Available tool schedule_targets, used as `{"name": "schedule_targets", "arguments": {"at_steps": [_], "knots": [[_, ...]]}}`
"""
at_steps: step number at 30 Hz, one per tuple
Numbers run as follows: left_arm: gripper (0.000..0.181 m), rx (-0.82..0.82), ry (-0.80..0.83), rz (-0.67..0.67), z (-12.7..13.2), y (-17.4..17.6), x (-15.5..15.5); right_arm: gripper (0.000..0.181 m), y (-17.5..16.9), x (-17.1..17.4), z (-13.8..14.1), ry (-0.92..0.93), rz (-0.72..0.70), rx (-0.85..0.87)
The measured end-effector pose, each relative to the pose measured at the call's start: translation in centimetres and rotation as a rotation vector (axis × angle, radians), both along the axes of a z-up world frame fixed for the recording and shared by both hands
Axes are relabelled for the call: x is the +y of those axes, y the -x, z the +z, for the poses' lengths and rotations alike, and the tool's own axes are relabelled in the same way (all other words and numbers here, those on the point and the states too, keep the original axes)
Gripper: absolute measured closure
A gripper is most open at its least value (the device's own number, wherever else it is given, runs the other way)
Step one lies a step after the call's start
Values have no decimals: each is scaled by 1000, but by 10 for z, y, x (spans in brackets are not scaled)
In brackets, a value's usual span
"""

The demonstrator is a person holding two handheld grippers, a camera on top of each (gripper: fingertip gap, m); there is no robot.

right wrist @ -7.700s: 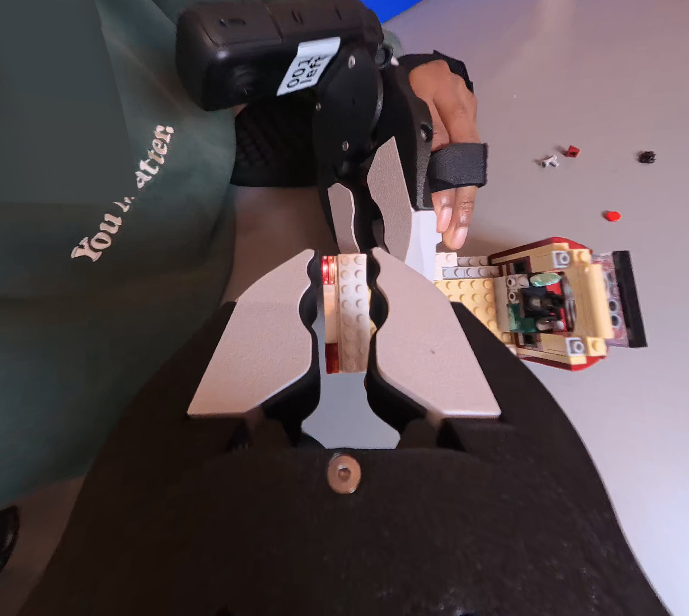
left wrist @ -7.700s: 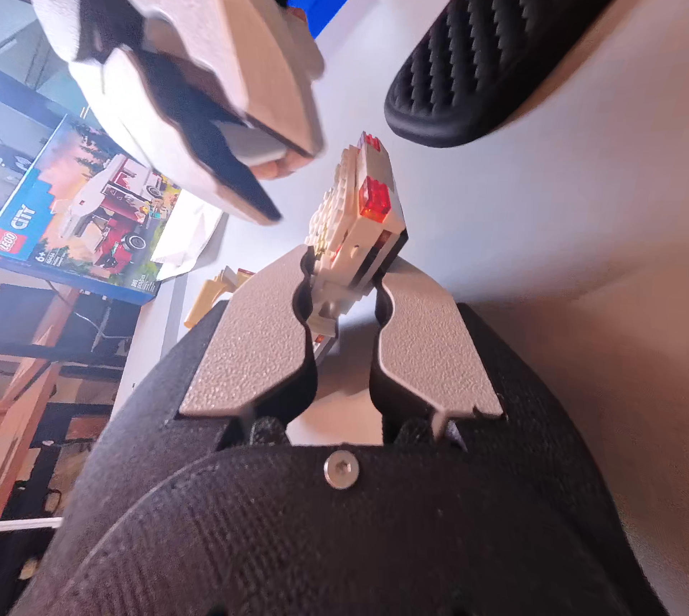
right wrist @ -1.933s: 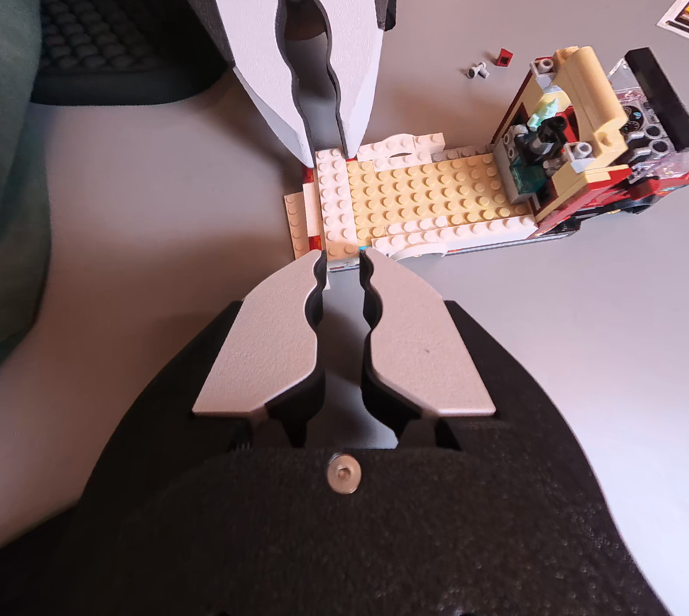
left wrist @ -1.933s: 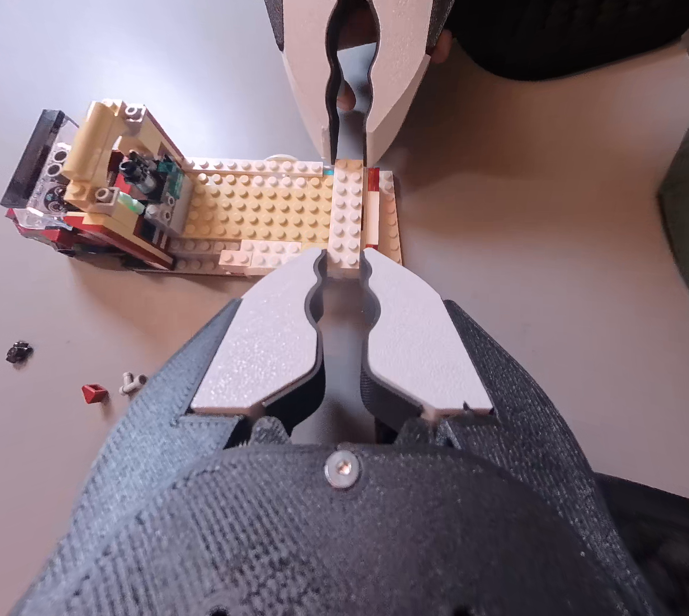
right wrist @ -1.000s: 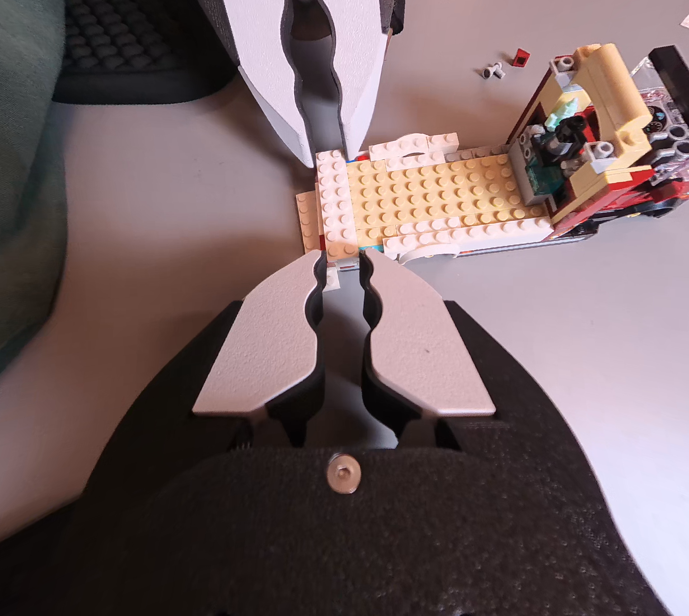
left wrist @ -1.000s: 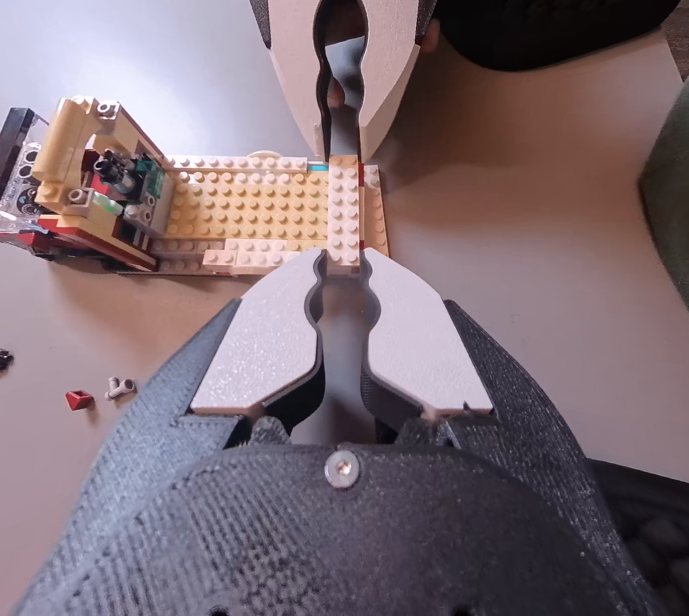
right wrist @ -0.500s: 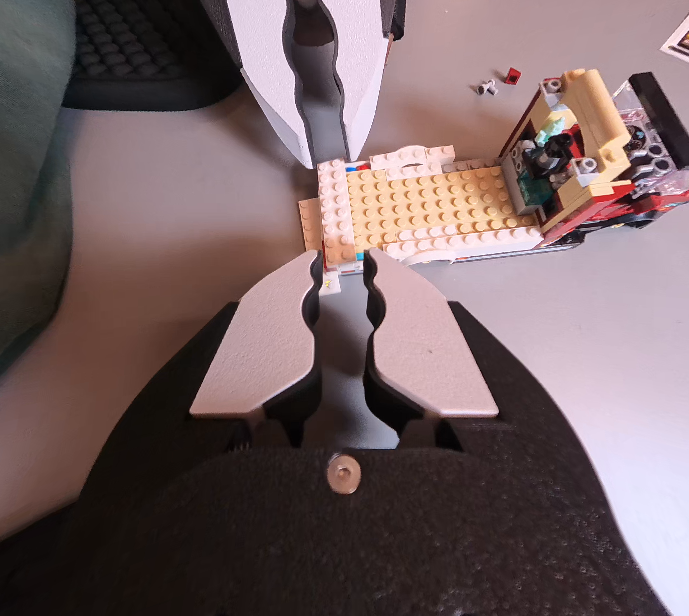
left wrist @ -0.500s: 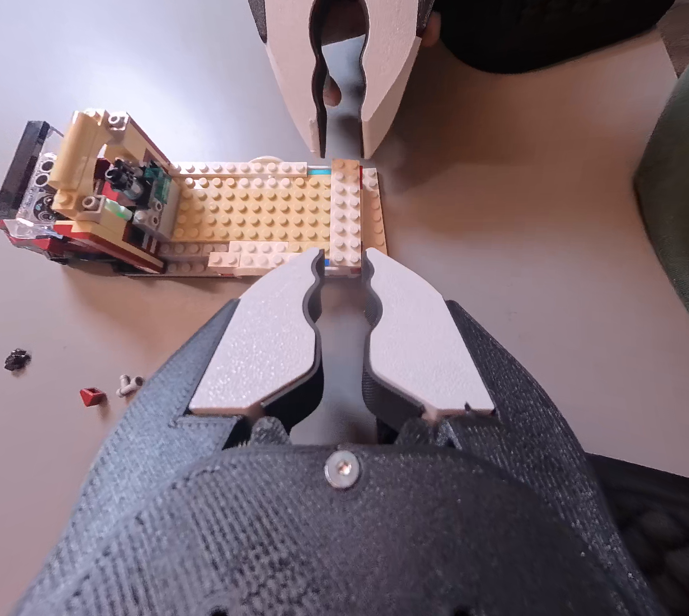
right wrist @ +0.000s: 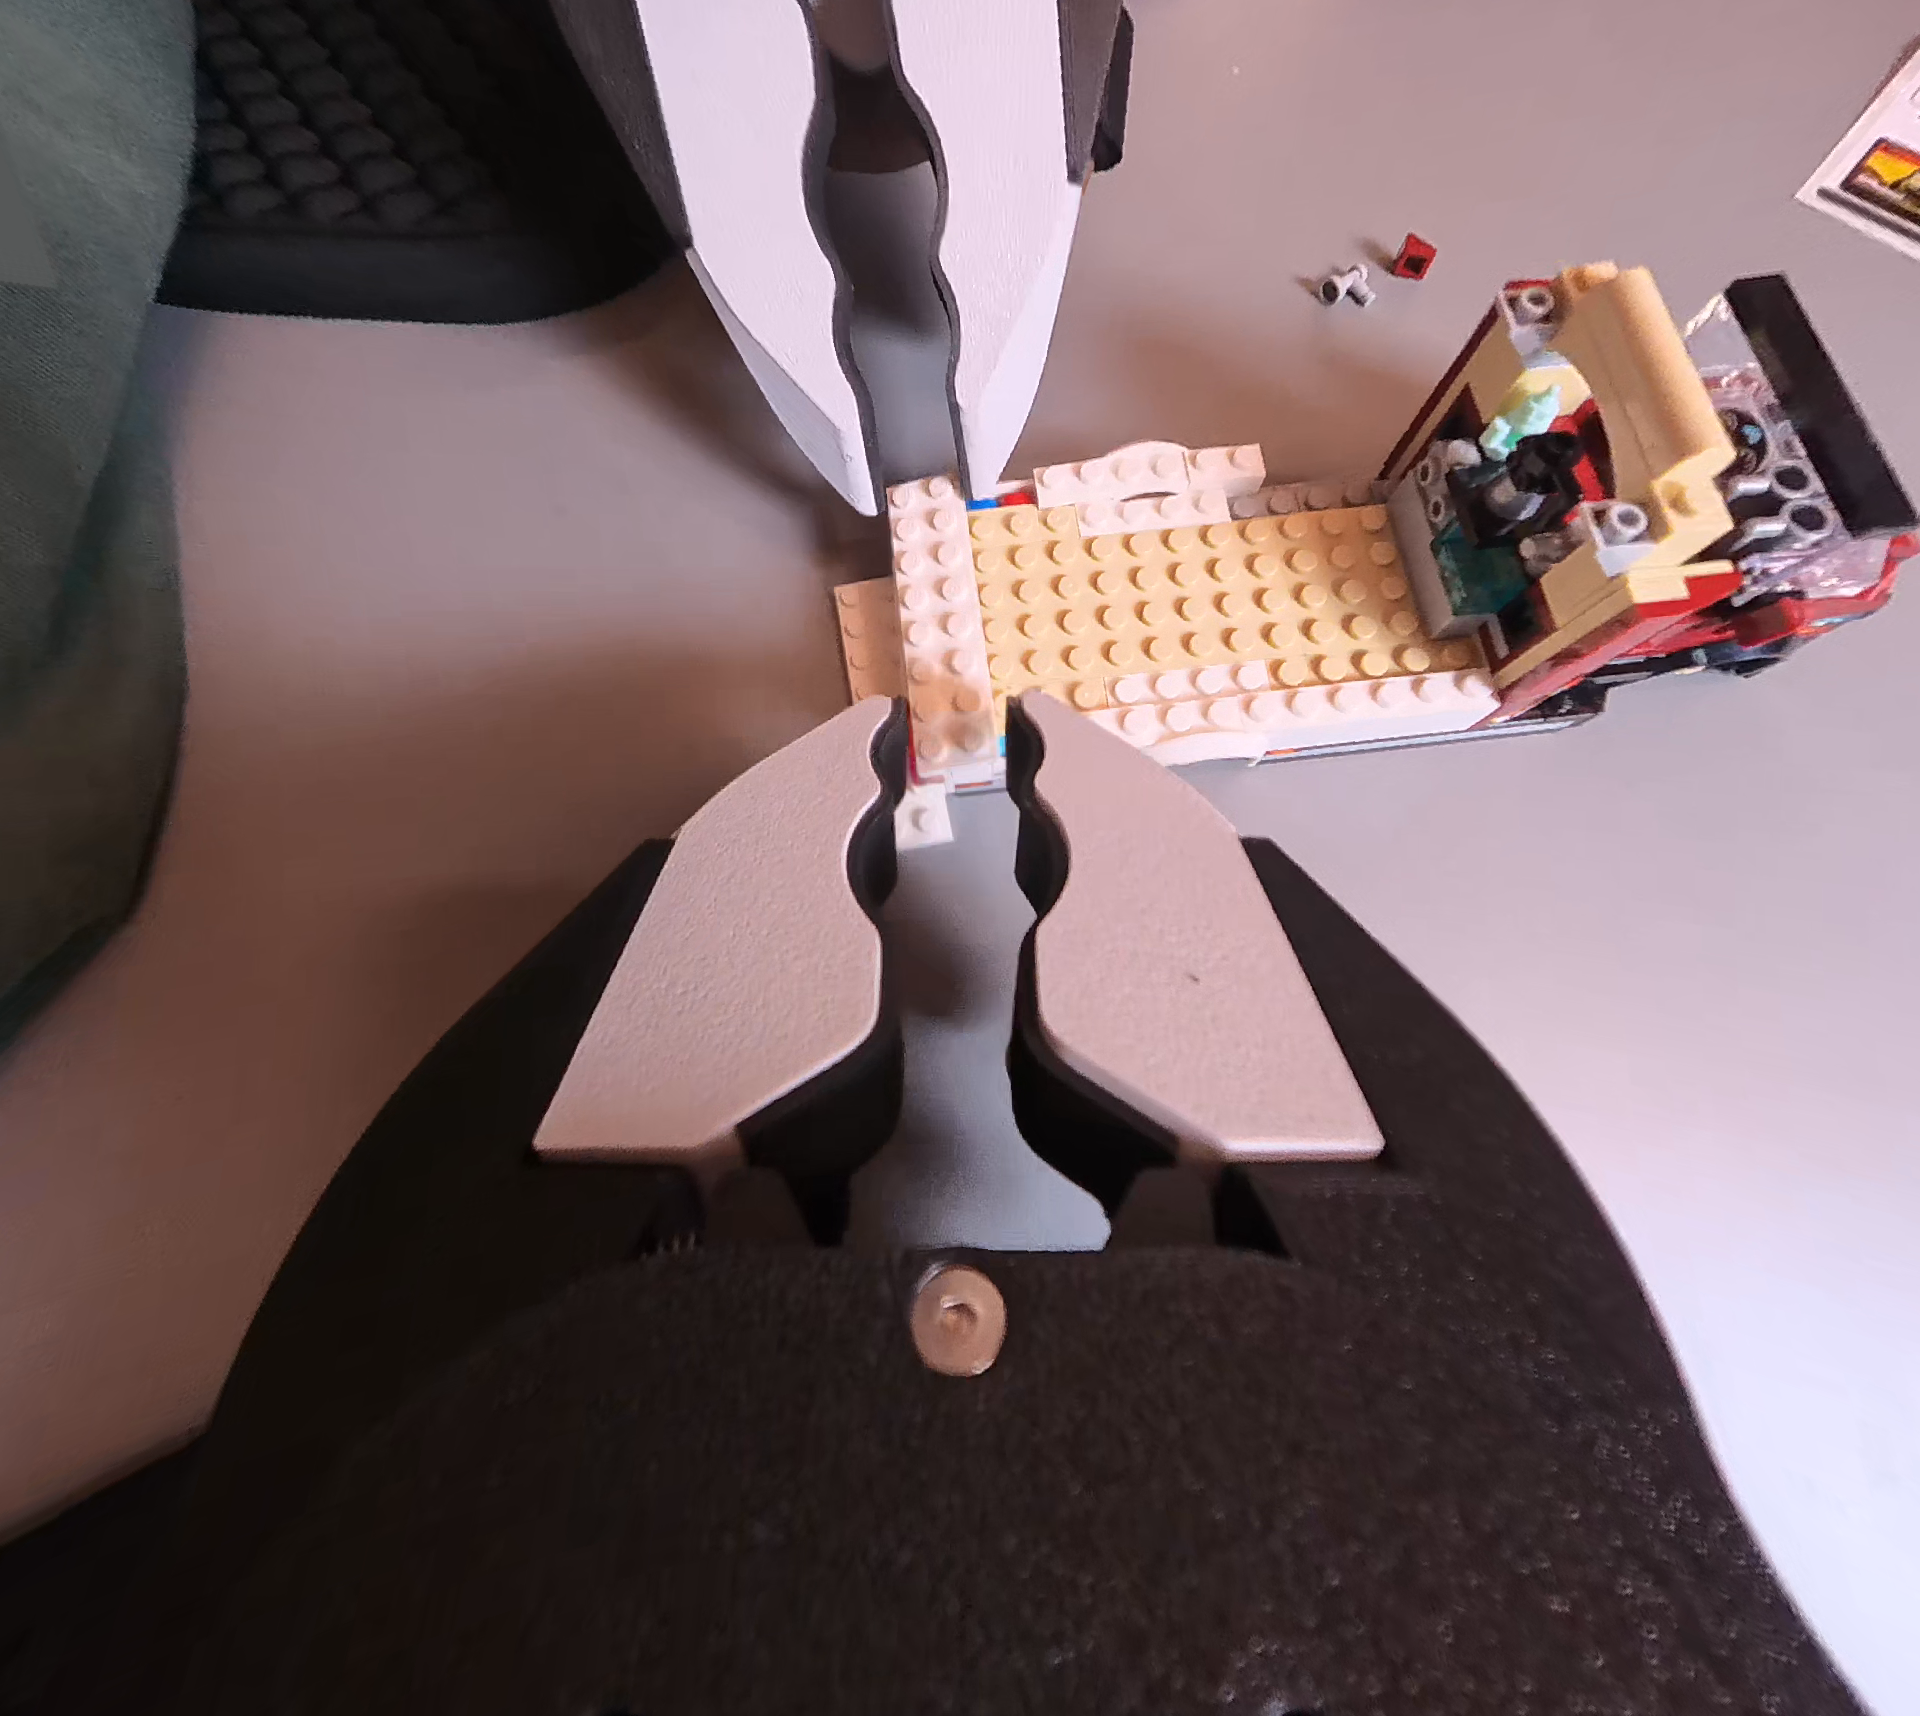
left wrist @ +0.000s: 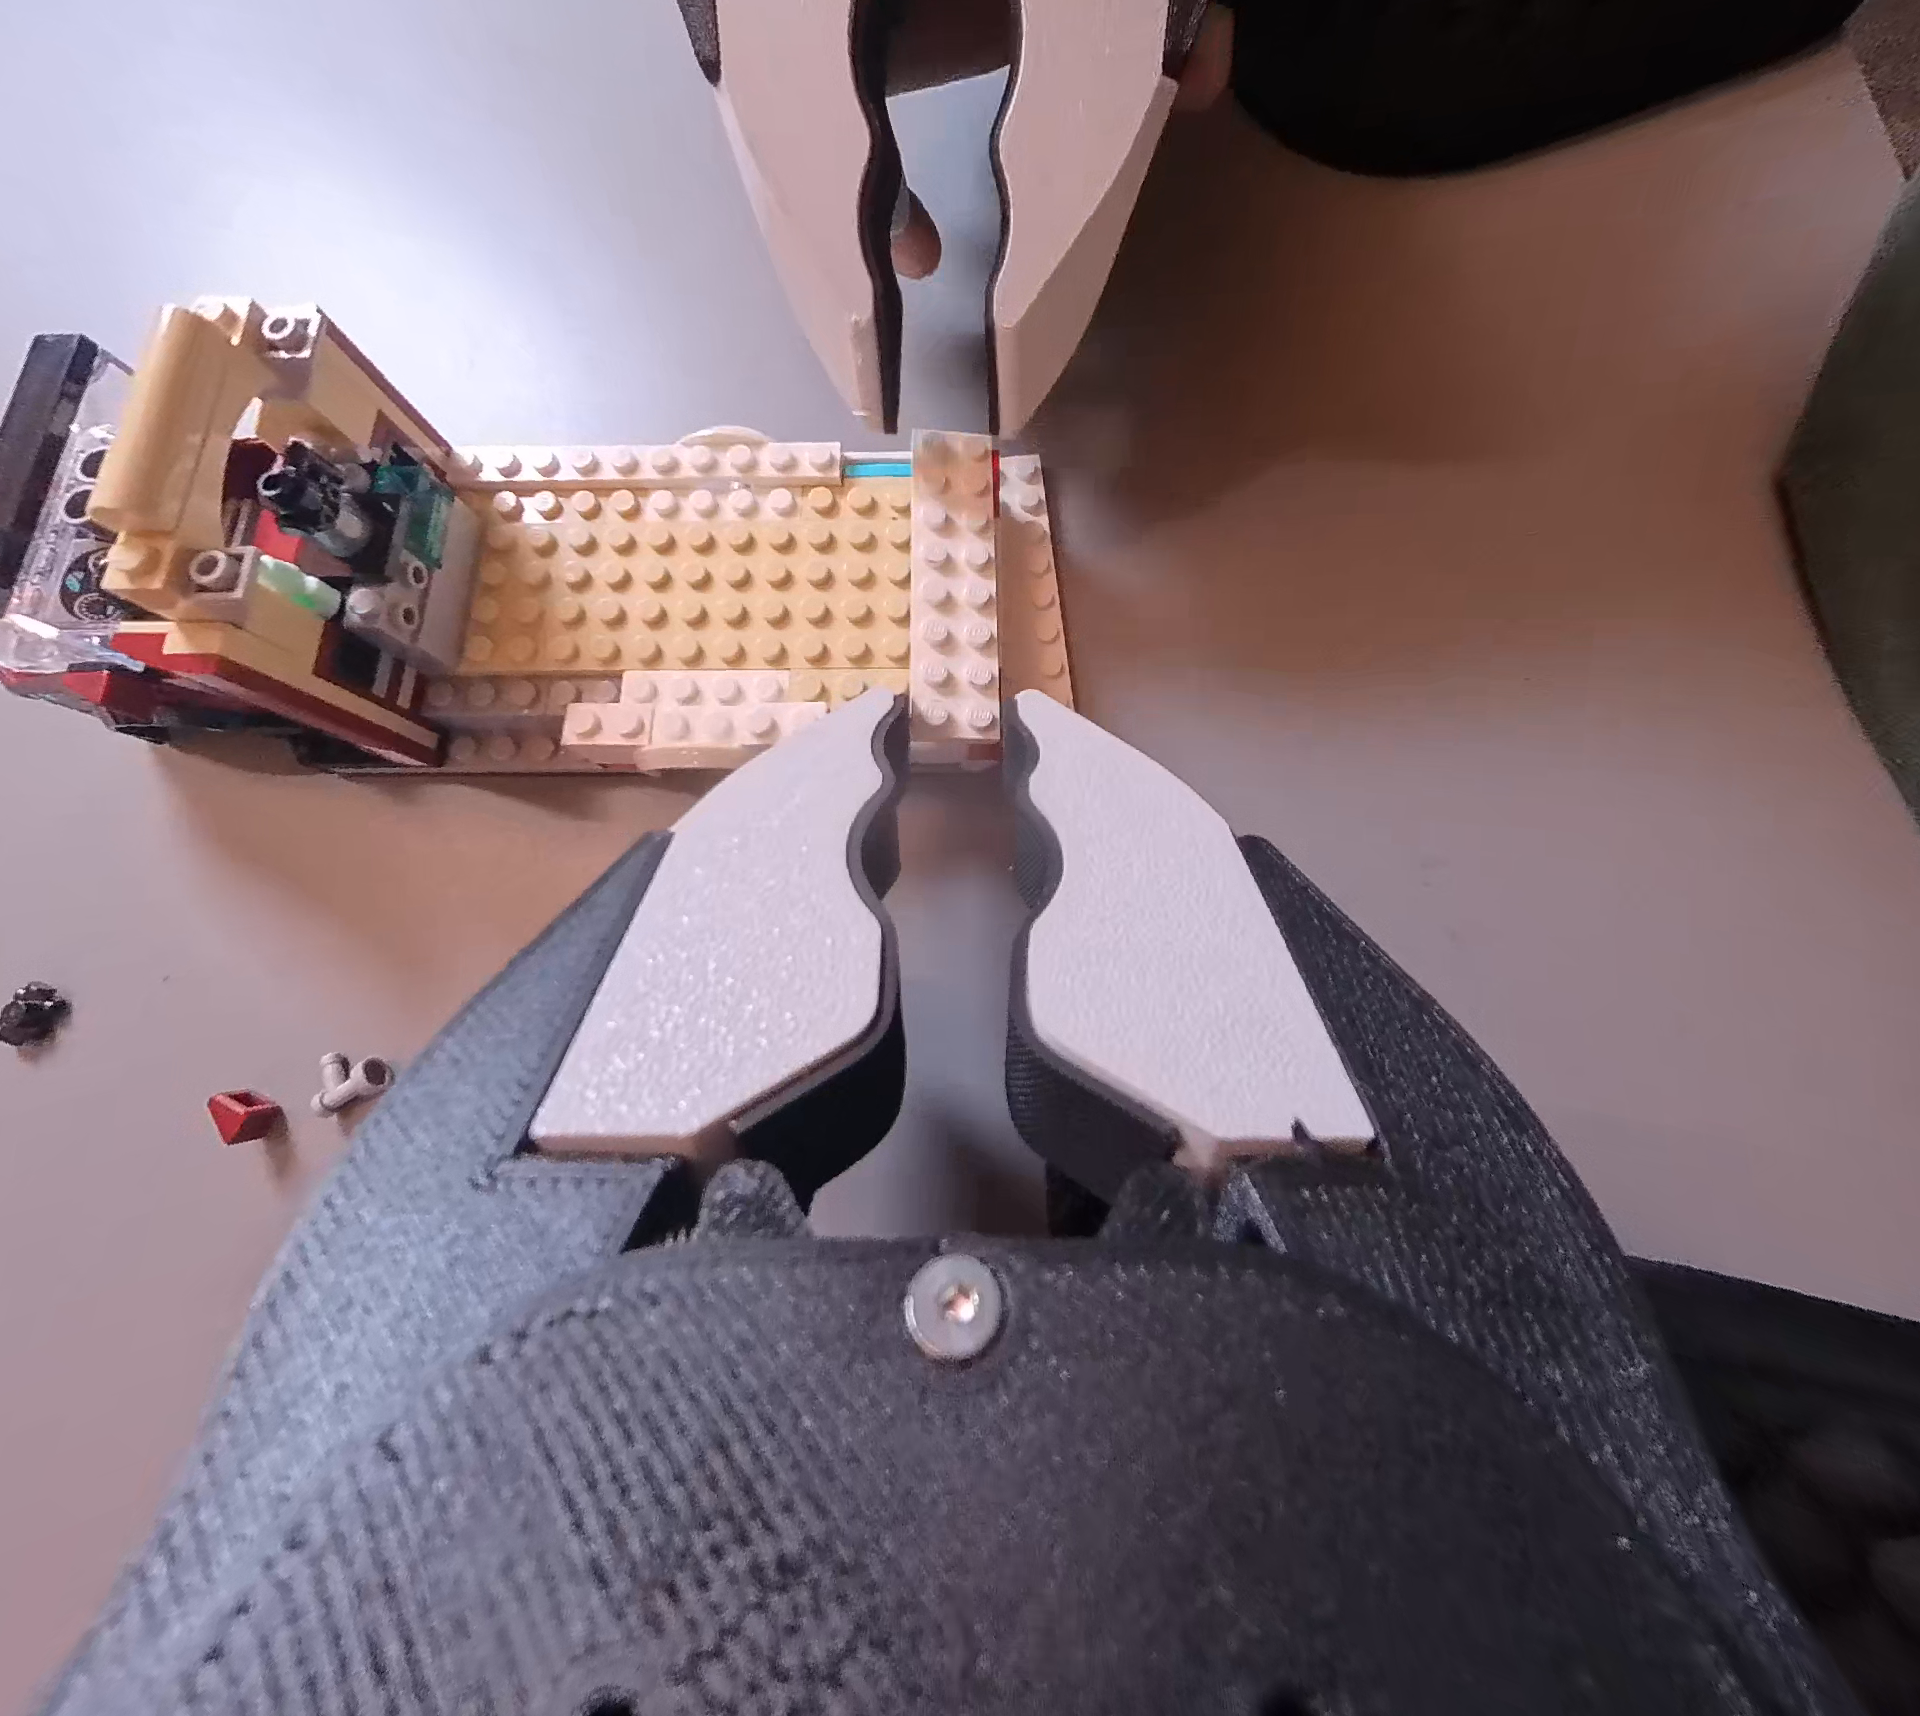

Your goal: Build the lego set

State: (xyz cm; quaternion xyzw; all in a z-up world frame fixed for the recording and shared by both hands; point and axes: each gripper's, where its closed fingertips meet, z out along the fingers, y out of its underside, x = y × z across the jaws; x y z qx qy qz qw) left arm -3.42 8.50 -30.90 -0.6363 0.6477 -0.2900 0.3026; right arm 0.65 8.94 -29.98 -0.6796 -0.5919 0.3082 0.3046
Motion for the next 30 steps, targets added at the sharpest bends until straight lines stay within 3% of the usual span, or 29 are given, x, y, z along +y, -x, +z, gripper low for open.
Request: {"name": "schedule_targets", "arguments": {"at_steps": [8,30], "knots": [[163,-3,3,0,0,-1,0,181,14,4,-1,4,-59,-87],[165,6,-18,8,-4,-4,0,181,18,-1,-9,81,-61,-184]]}}
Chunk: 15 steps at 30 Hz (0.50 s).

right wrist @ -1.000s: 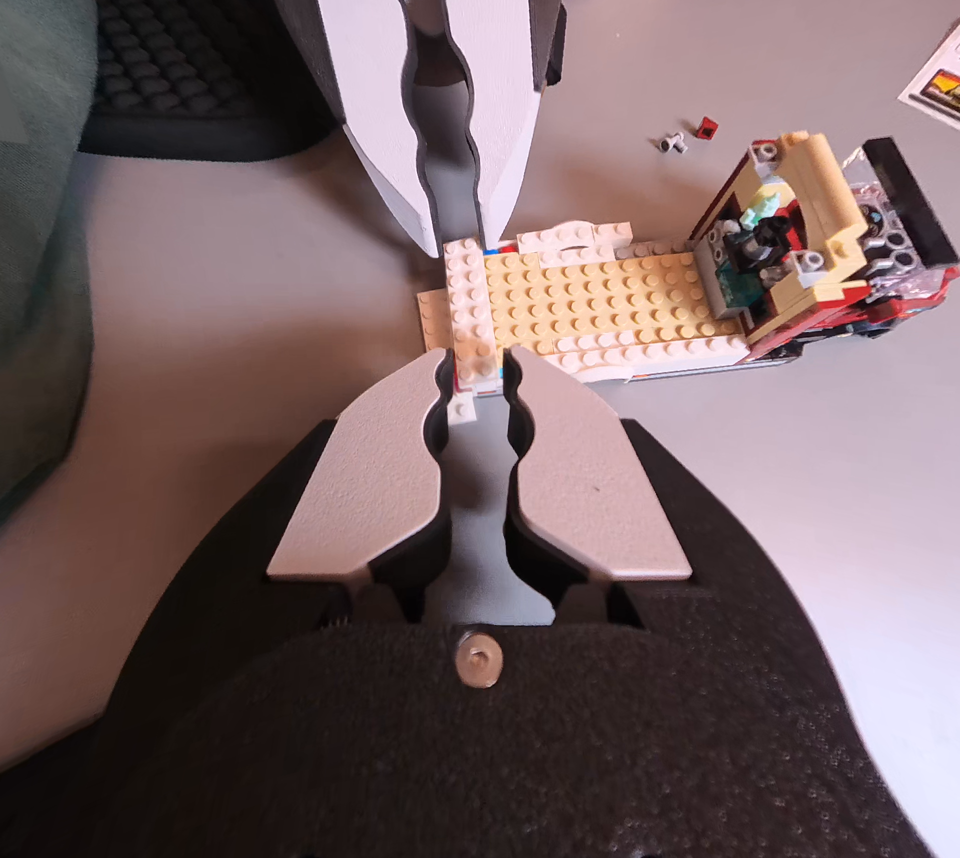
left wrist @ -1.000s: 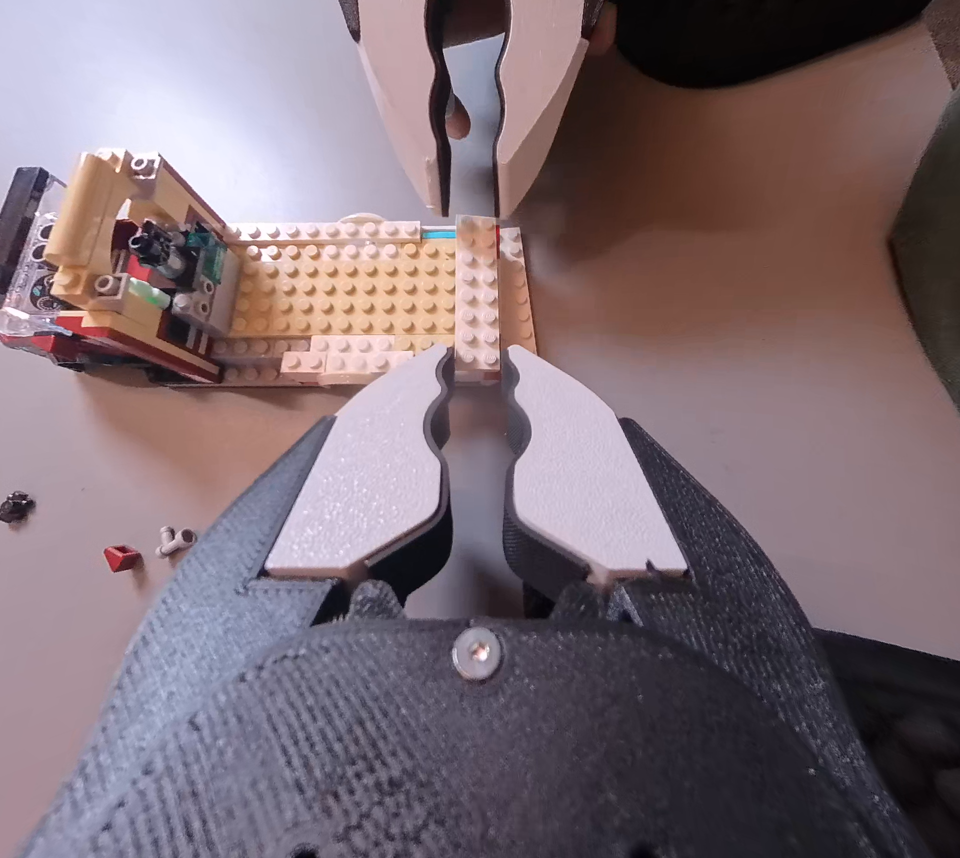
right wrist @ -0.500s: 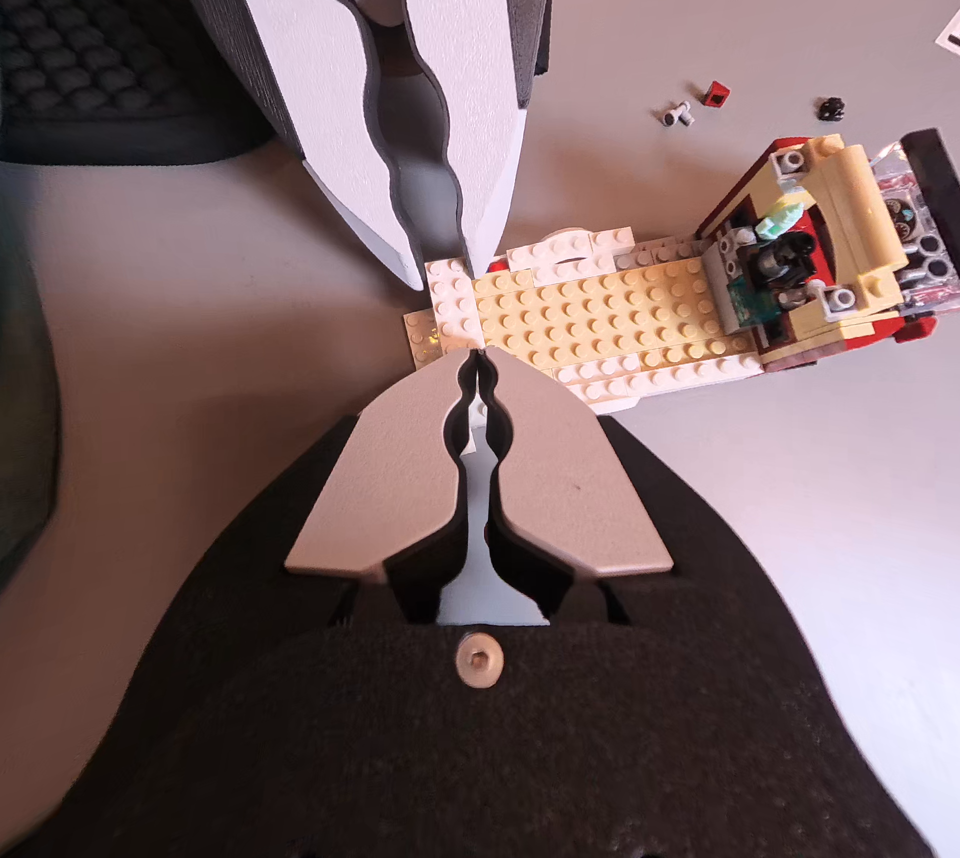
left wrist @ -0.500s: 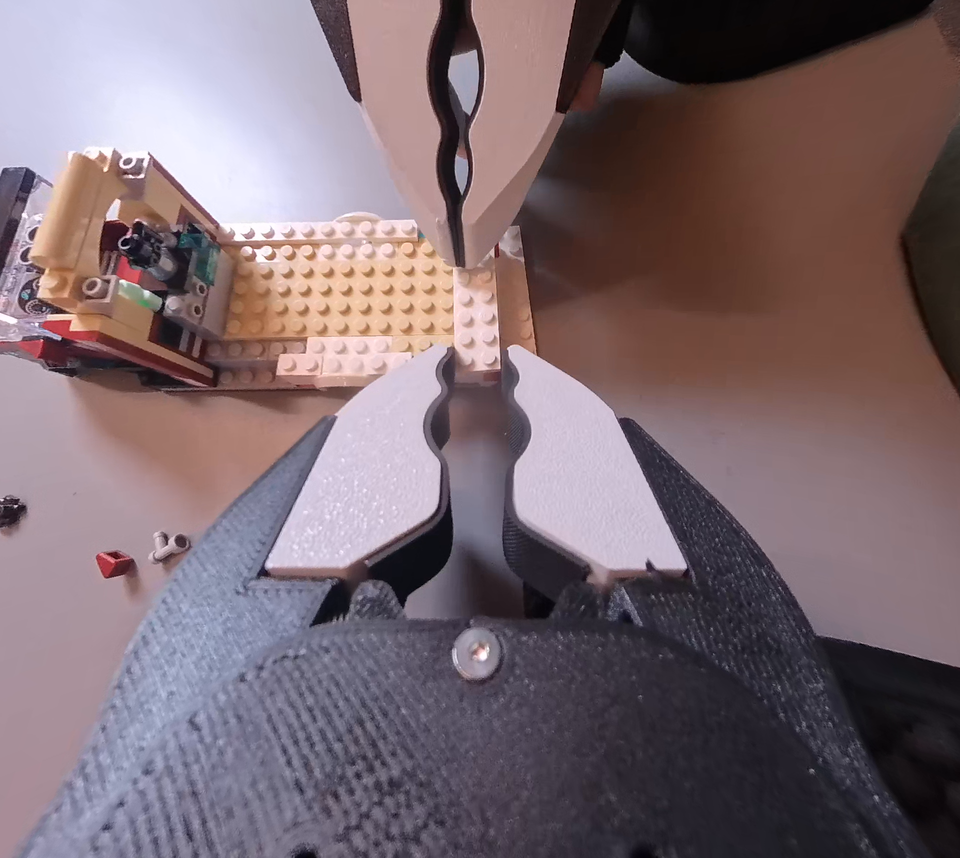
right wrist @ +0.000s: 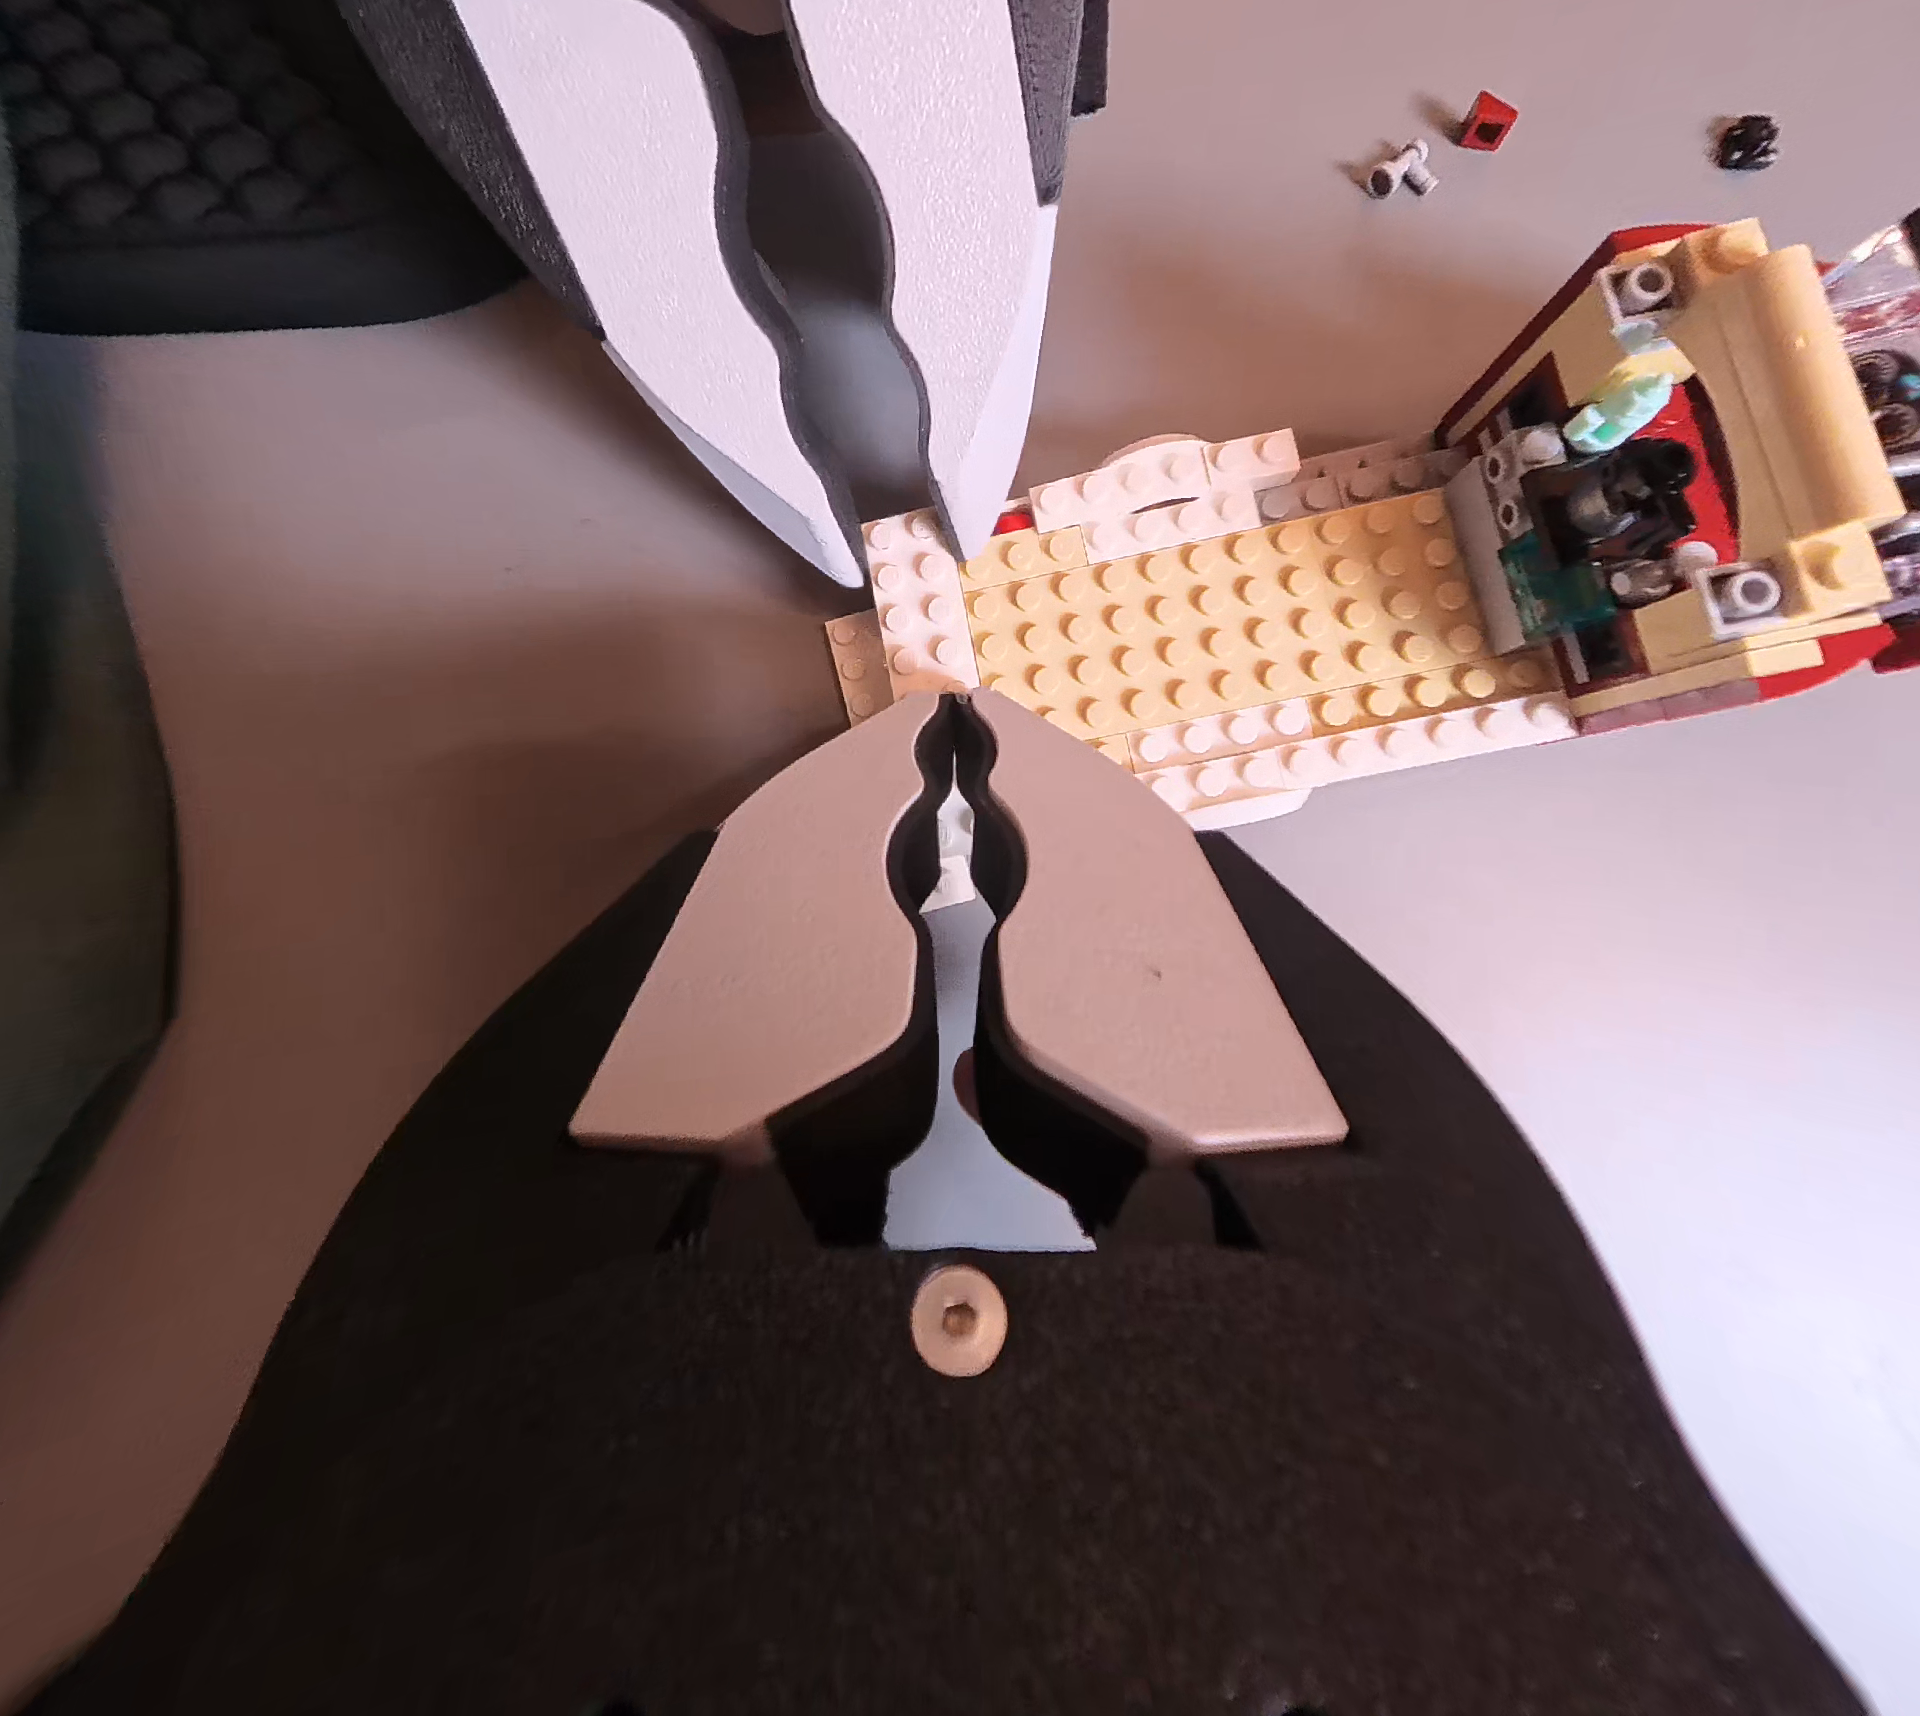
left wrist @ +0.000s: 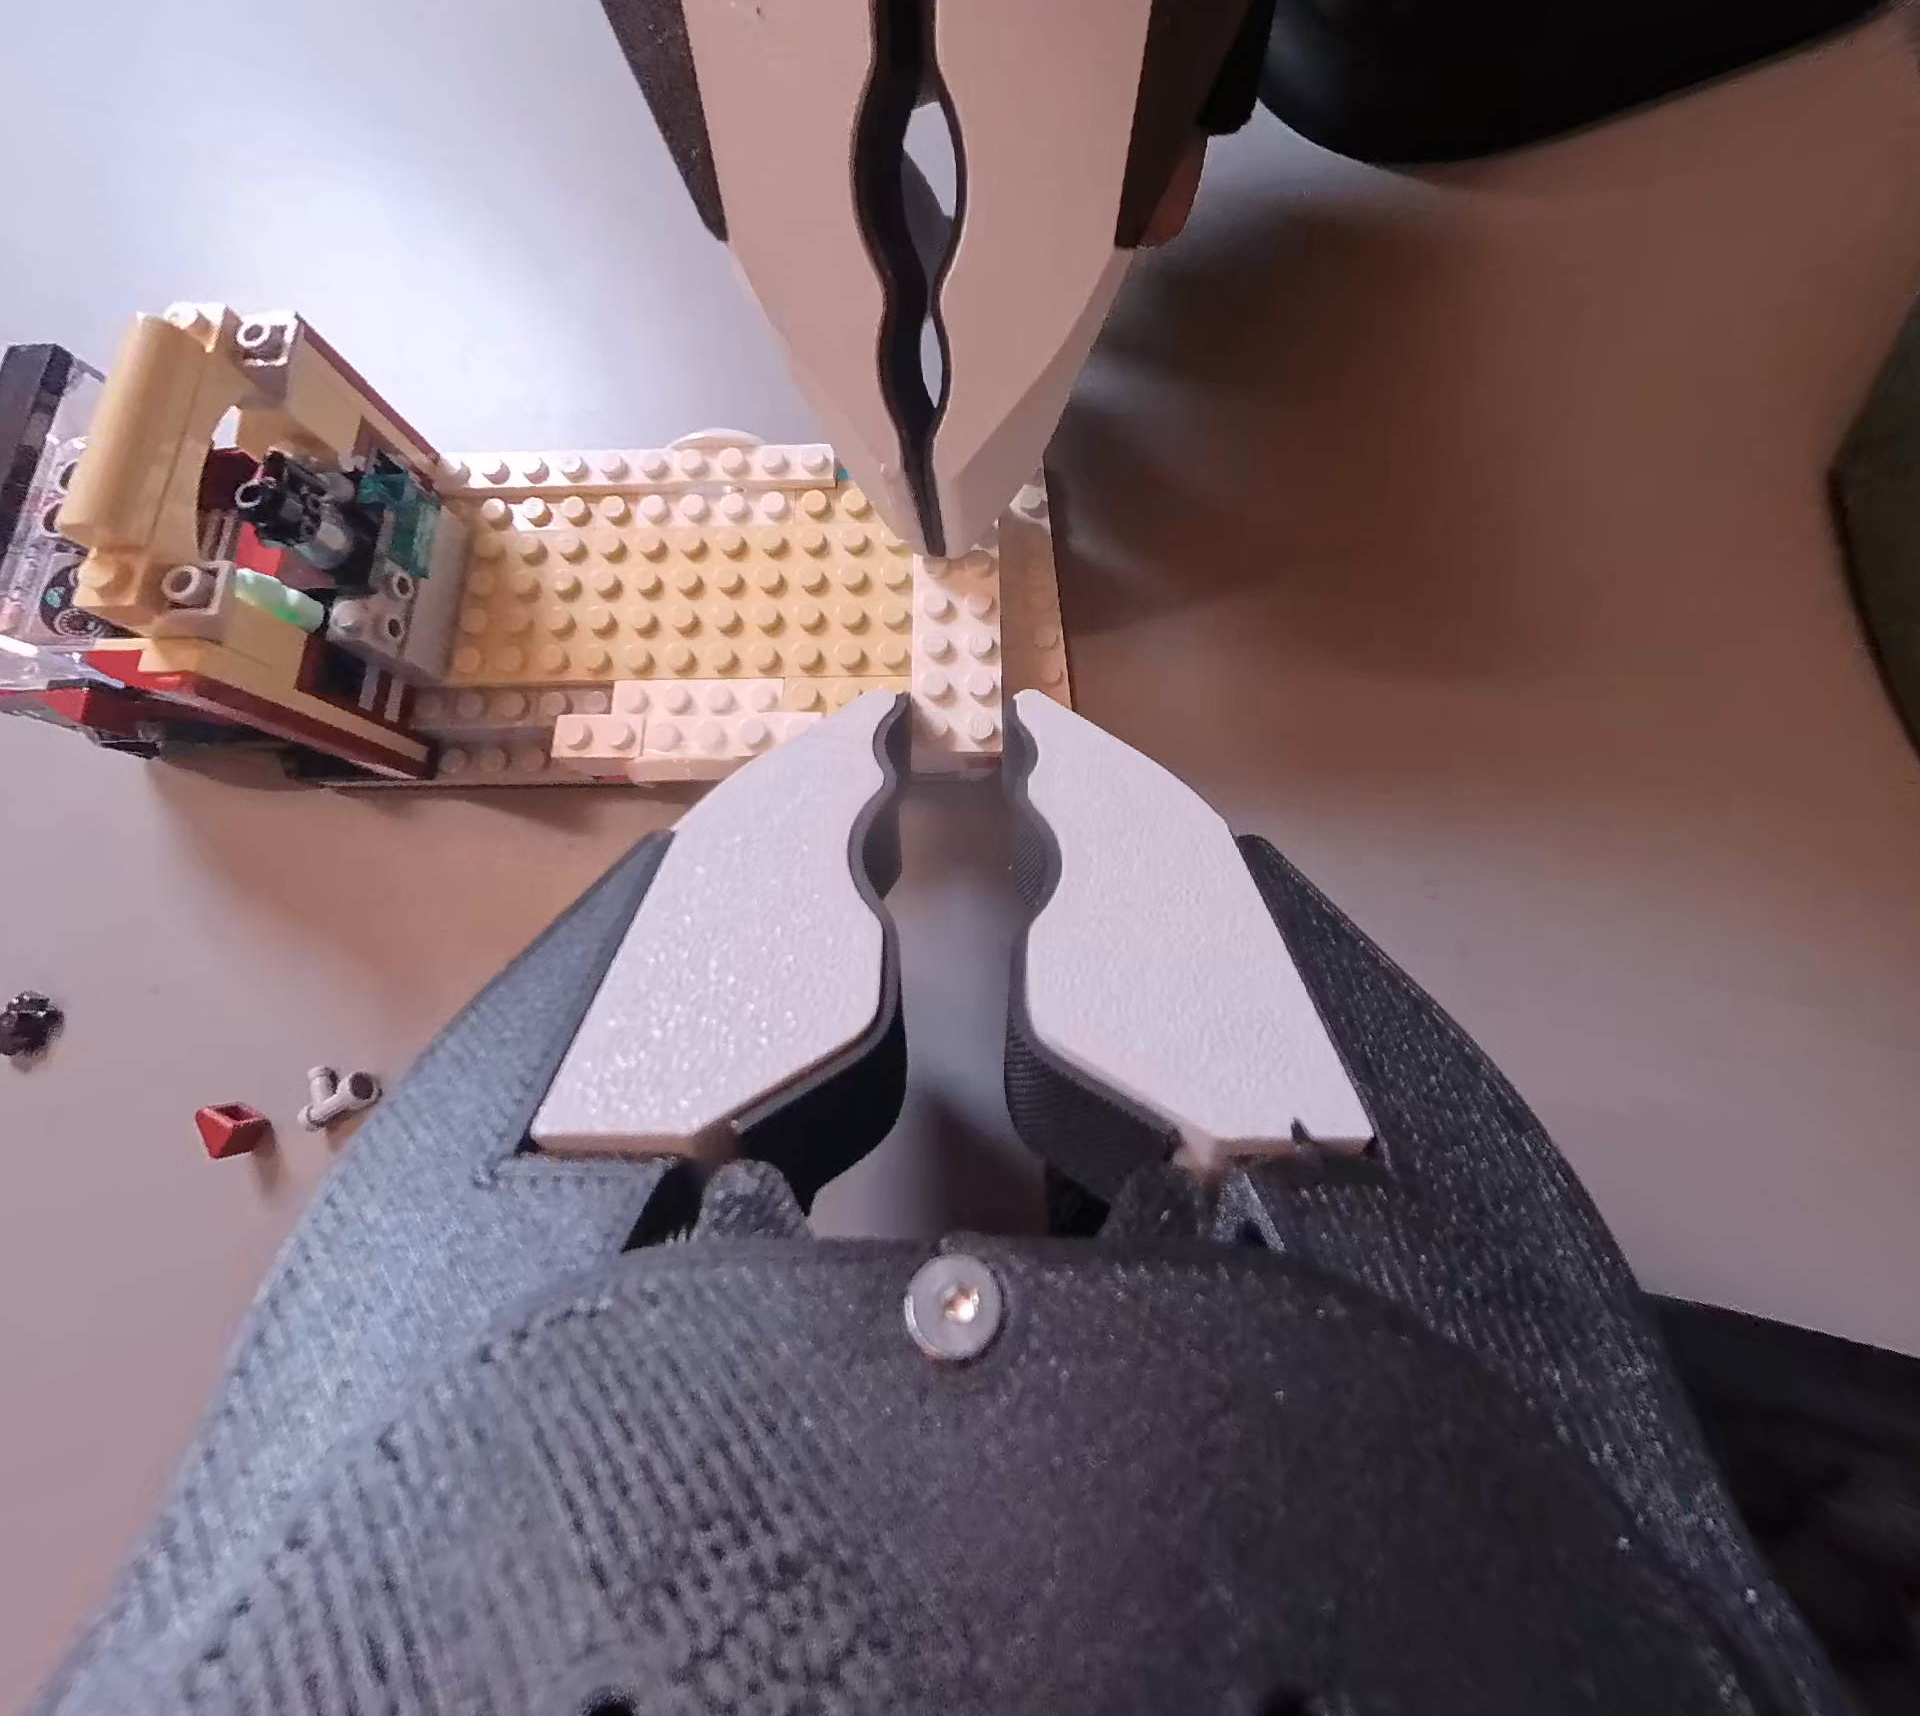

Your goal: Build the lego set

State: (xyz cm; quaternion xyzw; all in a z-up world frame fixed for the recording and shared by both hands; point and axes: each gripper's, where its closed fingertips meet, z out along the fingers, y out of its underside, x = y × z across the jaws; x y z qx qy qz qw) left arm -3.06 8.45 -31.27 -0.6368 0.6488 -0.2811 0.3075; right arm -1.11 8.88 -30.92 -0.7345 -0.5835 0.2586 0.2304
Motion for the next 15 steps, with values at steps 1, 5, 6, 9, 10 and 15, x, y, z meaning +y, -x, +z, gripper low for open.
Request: {"name": "schedule_targets", "arguments": {"at_steps": [1,5,6,9,10,15], "knots": [[165,1,-4,1,0,0,0,181,0,0,0,13,1,-7],[165,0,0,5,0,0,0,181,0,0,-1,43,7,-51],[163,-2,3,4,0,0,-1,181,0,0,-2,46,7,-59],[160,-4,-2,1,0,1,-2,181,0,0,-2,41,6,-86],[160,-11,-17,4,2,1,-1,181,0,0,-2,40,5,-94],[167,-36,-42,13,8,0,-3,181,0,0,-2,35,4,-115]]}}
